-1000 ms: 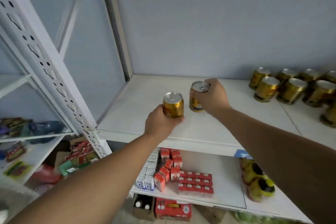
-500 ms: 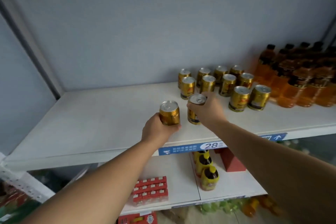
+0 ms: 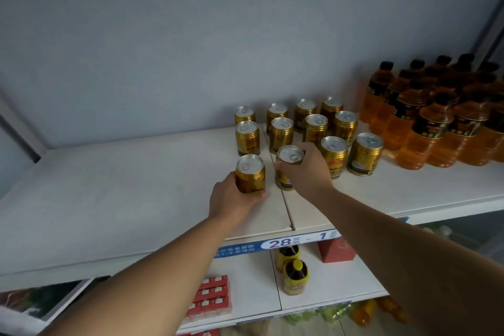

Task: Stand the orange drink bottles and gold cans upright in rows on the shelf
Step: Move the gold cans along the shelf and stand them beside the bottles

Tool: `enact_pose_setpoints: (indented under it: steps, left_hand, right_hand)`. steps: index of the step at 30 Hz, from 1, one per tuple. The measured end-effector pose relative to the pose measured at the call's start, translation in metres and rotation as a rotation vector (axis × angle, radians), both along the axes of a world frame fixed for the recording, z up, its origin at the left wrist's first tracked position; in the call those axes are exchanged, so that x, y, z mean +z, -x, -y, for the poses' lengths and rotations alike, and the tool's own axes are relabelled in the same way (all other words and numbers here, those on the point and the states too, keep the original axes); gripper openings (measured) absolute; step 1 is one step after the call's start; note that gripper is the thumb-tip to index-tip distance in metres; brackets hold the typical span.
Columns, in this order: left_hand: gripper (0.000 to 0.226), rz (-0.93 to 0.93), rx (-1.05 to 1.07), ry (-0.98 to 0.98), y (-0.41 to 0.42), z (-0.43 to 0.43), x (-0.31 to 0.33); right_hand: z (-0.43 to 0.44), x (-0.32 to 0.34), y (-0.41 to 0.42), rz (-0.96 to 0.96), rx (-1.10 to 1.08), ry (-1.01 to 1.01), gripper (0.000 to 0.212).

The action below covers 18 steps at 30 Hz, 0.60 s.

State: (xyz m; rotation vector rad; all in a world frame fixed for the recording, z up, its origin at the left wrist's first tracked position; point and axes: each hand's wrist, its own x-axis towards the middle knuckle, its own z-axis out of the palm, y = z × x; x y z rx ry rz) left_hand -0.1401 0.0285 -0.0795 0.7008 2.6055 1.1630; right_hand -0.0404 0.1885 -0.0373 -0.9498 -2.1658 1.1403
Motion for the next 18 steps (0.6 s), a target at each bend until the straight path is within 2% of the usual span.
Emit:
enact_pose_setpoints:
  steps: [4, 9, 18]
  left_hand:
    - [0.083, -0.046, -0.029, 0.048, 0.013, -0.009, -0.003]
    - [0.084, -0.166, -0.029, 0.093, 0.021, -0.014, -0.009]
    - [0.084, -0.227, -0.017, 0.096, 0.023, -0.015, -0.018]
  right_hand:
    - [-0.01, -0.005, 0.008, 0.002, 0.06, -0.03, 0.047]
    - [-0.012, -0.02, 0.013, -0.046, 0.055, -0.012, 0.062]
    - [-0.017, -0.026, 0.013, -0.055, 0.094, -0.034, 0.06]
